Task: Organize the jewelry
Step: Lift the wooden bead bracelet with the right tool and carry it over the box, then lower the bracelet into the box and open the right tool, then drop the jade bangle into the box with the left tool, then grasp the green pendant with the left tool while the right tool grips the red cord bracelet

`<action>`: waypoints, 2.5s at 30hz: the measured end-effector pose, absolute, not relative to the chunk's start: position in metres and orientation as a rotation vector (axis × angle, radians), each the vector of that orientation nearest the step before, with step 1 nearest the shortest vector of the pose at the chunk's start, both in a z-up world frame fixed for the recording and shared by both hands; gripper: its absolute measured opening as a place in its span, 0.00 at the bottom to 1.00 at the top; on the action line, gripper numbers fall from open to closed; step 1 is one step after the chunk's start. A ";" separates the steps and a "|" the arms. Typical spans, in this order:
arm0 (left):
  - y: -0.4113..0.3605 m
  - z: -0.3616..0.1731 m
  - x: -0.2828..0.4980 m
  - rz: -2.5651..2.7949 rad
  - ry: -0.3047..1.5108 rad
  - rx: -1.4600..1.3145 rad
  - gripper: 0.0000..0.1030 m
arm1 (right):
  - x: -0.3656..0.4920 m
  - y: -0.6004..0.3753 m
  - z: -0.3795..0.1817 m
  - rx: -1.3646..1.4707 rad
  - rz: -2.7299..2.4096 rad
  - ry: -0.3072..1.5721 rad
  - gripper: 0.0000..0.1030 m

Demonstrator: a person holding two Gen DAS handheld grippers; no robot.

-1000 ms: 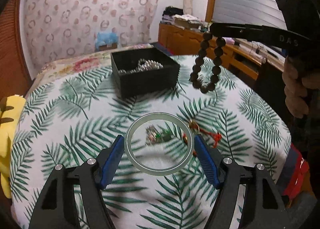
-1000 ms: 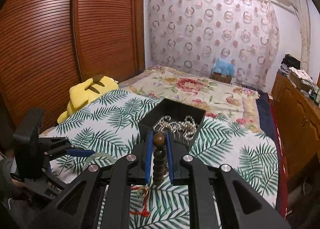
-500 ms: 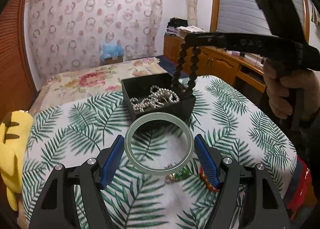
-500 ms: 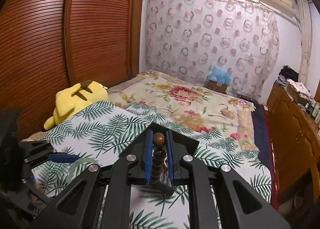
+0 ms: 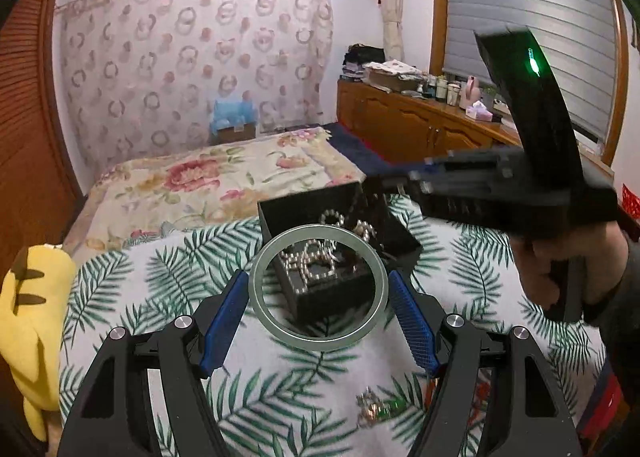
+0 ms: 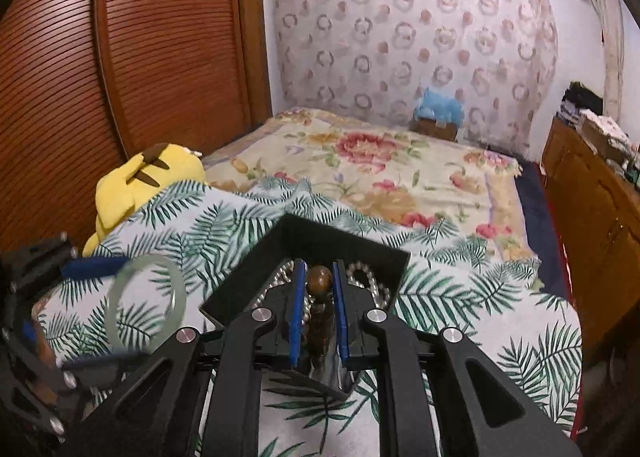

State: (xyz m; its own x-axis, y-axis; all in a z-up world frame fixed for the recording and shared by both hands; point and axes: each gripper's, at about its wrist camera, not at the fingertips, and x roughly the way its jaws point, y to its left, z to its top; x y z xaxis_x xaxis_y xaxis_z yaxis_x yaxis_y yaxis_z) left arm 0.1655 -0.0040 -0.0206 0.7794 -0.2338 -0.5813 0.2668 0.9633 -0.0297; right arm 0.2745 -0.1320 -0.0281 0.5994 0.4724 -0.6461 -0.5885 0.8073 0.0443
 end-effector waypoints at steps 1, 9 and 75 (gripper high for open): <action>-0.004 -0.020 0.170 -0.271 0.621 0.050 0.67 | 0.275 -0.134 -0.029 -0.176 0.619 0.698 0.27; -0.016 -0.024 0.206 -0.272 0.642 0.064 0.67 | 0.273 -0.165 -0.027 -0.141 0.576 0.656 0.27; 0.006 -0.090 0.100 -0.298 0.816 0.053 0.77 | 0.120 -0.173 -0.118 -0.266 0.649 0.876 0.10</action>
State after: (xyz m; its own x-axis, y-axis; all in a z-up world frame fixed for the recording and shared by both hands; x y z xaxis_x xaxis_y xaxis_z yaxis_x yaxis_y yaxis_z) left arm 0.1002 0.0055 -0.0898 0.6457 -0.2419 -0.7243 0.2822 0.9569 -0.0680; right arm 0.1203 -0.1732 -0.1180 0.4652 0.4164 -0.7812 -0.6262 0.7785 0.0421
